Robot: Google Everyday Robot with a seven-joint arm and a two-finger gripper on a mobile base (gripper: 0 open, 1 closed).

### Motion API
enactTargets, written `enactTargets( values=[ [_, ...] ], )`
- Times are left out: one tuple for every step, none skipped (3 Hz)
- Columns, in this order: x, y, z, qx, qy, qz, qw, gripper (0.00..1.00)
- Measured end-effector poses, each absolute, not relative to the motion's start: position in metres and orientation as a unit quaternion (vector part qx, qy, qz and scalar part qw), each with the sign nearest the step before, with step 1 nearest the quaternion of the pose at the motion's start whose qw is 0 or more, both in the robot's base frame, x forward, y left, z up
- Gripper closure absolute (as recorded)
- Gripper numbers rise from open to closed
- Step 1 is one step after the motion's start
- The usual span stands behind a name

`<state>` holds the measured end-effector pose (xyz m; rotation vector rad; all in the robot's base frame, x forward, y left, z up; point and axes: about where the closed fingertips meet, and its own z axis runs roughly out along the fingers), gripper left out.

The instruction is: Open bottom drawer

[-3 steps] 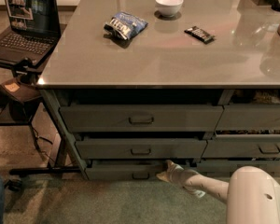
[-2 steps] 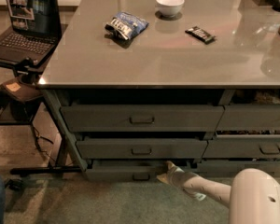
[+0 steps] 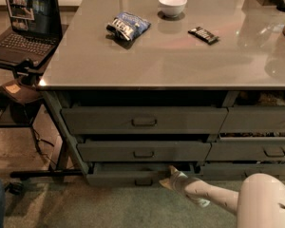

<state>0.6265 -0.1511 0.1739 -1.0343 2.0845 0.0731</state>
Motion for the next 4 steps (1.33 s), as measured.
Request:
enactTargets(
  values=[
    [0.626,-0.152,0.177,-0.408,0.822,0.029,0.396,1.0],
    [0.61,-0.146,0.179,-0.388,0.83,0.036,0.398,1.0],
    [0.61,-0.146,0.179,-0.388,0.83,0.036,0.398,1.0],
    [0.588,-0.148,0.172,-0.387,0.835,0.039,0.389,1.0]
  ],
)
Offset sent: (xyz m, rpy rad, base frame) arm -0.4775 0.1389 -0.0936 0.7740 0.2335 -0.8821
